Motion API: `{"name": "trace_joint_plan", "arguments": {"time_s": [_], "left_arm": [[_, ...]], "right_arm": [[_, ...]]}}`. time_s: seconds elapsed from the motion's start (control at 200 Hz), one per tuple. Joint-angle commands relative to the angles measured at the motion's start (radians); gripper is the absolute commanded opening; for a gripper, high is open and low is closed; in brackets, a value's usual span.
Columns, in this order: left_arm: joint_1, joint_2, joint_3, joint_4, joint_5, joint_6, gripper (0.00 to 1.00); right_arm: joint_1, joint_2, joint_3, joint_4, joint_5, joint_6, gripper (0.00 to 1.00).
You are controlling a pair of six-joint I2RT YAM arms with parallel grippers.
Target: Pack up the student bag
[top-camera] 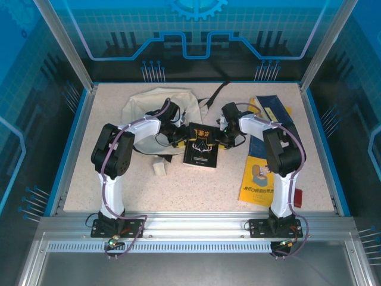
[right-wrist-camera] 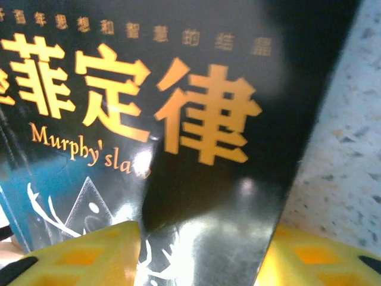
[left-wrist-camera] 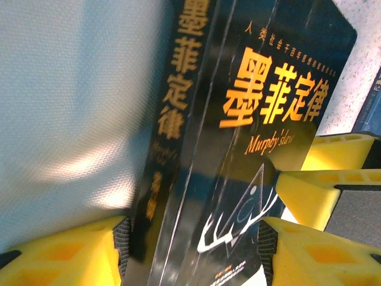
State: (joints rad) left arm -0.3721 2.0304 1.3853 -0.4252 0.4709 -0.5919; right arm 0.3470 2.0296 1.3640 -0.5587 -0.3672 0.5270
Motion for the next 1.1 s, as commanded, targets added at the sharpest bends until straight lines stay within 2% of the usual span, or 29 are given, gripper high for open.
{"name": "trace_joint_plan", "arguments": {"time_s": [0.0, 0.19, 0.32, 0.465, 0.545, 0.685, 0.75, 0.825, 1.005, 1.096], "left_arm": [[-0.002, 0.036, 0.030, -0.014, 0.099, 0.016, 0.60], [0.012, 0.013, 0.015, 0.034, 0.190, 0.026, 0.54], [0.019, -0.032, -0.004, 0.053, 0.210, 0.033, 0.39], [0.022, -0.080, -0.017, 0.059, 0.206, 0.046, 0.15], [0.025, -0.107, -0.029, 0.078, 0.203, 0.035, 0.07], [0.031, -0.189, -0.065, 0.153, 0.197, -0.029, 0.05], [0.038, -0.234, -0.086, 0.201, 0.182, -0.078, 0.04], [0.047, -0.285, -0.108, 0.271, 0.171, -0.148, 0.04], [0.062, -0.375, -0.121, 0.383, 0.082, -0.310, 0.04], [0.064, -0.400, -0.139, 0.468, 0.029, -0.414, 0.04]], "right_arm": [[0.014, 0.038, 0.028, 0.035, -0.113, -0.026, 0.50], [0.012, 0.045, 0.041, 0.043, -0.143, -0.036, 0.47], [0.005, 0.009, 0.028, 0.047, -0.141, -0.036, 0.47], [-0.011, -0.073, -0.023, 0.081, -0.147, -0.021, 0.48], [-0.025, -0.131, -0.072, 0.110, -0.138, 0.007, 0.51], [-0.061, -0.275, -0.191, 0.175, -0.110, 0.096, 0.61], [-0.074, -0.354, -0.259, 0.235, -0.122, 0.168, 0.74], [-0.078, -0.446, -0.338, 0.330, -0.150, 0.271, 0.84], [-0.052, -0.608, -0.512, 0.645, -0.191, 0.555, 0.97], [-0.022, -0.643, -0.551, 0.744, -0.172, 0.670, 0.99]]}}
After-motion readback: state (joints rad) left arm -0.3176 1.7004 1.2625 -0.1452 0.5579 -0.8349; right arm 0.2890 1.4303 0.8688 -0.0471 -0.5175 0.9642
